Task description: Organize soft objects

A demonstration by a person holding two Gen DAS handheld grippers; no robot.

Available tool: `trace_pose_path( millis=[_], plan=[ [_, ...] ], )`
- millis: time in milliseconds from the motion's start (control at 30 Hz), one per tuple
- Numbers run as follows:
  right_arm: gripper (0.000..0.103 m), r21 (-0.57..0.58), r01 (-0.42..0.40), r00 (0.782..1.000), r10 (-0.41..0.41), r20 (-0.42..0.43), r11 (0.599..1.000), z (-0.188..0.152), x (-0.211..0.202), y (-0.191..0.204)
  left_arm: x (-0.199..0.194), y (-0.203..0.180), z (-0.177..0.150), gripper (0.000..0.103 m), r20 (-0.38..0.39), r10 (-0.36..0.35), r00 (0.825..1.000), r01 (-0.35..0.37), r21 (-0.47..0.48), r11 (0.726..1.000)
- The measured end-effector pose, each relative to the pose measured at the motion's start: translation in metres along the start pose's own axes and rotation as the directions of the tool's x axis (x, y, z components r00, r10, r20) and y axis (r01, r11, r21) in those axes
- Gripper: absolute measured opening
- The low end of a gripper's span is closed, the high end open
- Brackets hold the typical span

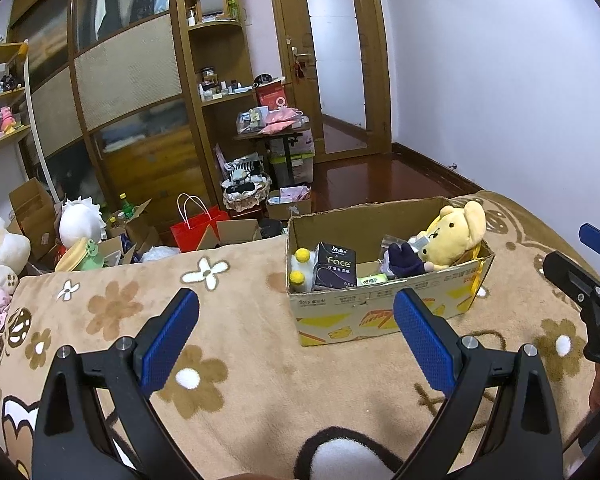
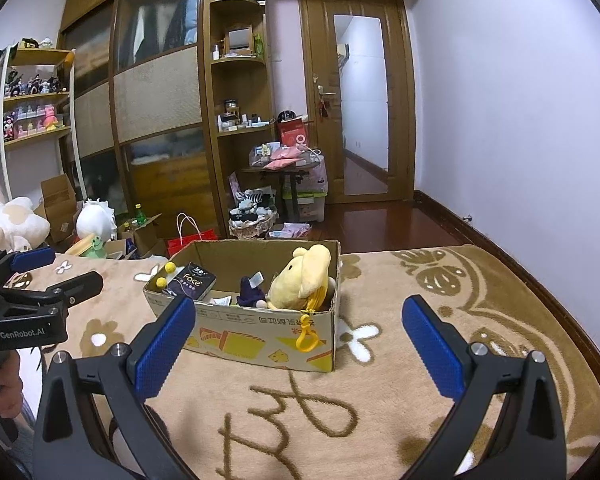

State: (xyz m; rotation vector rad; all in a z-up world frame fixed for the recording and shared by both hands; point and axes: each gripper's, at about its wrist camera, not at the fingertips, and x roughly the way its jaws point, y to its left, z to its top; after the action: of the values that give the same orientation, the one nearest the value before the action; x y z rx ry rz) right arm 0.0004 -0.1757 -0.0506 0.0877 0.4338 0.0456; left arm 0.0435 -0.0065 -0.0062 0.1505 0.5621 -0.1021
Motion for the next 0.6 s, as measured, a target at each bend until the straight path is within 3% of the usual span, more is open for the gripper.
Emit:
trace_pose_path(
  millis=[600],
  plan=[
    [0.103, -0.001, 0.000, 1.000, 0.000, 0.000, 1.000, 0.0001, 0.0006, -0.0006, -0.0014, -0.0002, -0.0008, 0.097, 0.000, 0.006, 1.000, -0.006, -0.003, 1.000]
  ],
)
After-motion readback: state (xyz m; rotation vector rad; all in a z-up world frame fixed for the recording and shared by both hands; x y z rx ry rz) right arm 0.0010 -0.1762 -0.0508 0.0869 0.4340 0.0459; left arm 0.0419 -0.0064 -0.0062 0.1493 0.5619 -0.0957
